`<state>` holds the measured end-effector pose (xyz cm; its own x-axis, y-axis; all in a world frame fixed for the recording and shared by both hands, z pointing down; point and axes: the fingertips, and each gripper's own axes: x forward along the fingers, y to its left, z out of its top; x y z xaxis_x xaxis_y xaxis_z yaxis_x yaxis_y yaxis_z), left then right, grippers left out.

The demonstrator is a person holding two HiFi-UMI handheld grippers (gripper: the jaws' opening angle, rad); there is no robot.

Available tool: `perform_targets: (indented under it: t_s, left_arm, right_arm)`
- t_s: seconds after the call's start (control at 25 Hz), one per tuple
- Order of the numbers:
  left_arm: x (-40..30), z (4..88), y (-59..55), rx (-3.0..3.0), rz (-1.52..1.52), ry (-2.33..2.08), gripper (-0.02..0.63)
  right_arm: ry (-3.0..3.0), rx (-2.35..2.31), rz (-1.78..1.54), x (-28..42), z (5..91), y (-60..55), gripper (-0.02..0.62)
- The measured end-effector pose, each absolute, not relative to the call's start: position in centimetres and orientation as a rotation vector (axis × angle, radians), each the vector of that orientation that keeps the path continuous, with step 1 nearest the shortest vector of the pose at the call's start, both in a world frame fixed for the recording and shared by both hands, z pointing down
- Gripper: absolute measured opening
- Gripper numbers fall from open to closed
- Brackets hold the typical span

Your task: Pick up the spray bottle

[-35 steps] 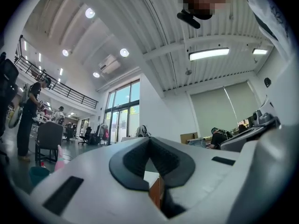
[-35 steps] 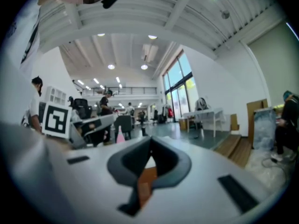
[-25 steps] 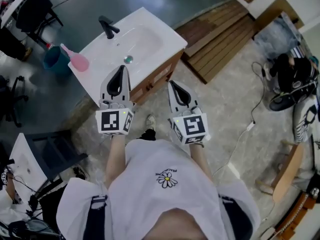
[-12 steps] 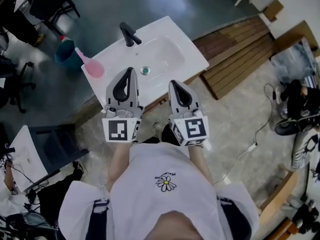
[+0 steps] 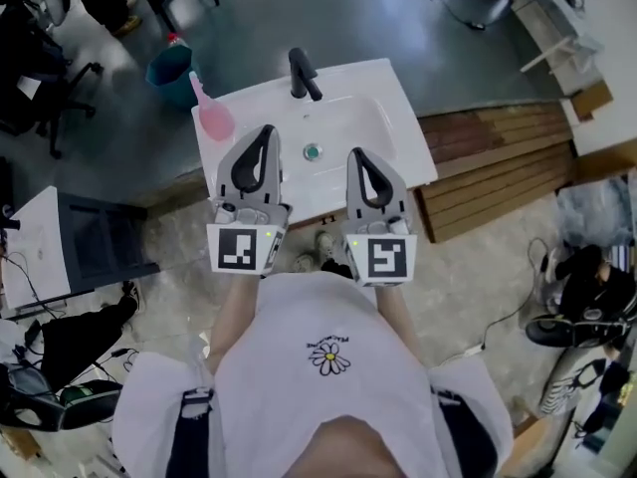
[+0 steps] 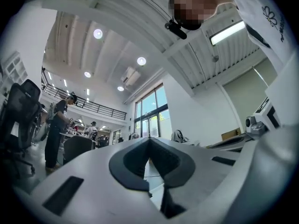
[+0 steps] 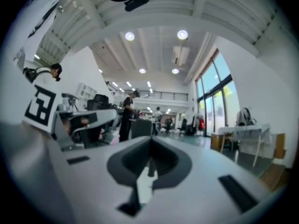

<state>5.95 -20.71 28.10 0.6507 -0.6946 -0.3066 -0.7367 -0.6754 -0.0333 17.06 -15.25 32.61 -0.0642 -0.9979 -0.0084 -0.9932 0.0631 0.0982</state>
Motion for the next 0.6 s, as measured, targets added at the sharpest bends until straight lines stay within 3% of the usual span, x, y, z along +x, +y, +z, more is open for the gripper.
perform_targets:
  t_s: [0.6]
  left_arm:
    - [7.0, 28.7, -21.8, -2.535, 0.317, 1.523, 0.016]
  right_arm:
    - [-2.493, 1.818, -0.085, 19.0, 33.8, -18.3, 0.029]
